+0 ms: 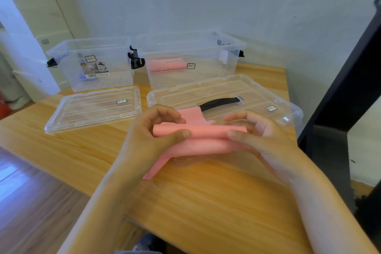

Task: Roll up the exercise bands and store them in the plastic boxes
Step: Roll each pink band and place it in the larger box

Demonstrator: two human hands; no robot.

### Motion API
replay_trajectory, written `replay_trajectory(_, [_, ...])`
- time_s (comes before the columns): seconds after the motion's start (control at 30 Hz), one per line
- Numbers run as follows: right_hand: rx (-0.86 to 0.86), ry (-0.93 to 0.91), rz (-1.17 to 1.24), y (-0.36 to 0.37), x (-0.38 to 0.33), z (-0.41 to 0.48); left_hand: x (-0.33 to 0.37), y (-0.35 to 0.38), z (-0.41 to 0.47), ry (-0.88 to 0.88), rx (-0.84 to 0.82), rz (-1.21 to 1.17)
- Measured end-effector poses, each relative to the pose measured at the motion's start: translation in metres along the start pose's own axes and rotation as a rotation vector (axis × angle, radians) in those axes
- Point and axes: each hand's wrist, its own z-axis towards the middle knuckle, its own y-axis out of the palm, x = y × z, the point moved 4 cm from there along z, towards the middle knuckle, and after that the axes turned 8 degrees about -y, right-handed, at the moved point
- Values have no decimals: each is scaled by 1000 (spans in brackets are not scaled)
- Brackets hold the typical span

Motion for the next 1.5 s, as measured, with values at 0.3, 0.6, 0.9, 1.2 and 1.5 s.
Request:
replay_trajectory(0.3, [92,-122,-23,-2,-7,-1,-5,6,-1,-94,-61,28])
replay_trajectory(0.6, [81,-46,13,-1,2,1,1,0,0,50,-12,50])
replay_trajectory(0.9, [87,-195,43,-1,-9,0,2,4,-3,-51,-76,55])
replay_trajectory(1.2, [84,-89,9,-1,2,2,1,-3,0,29,2,35])
replay_trajectory(1.5, [78,-156,68,-3,-5,1,-2,2,0,-30,-58,27])
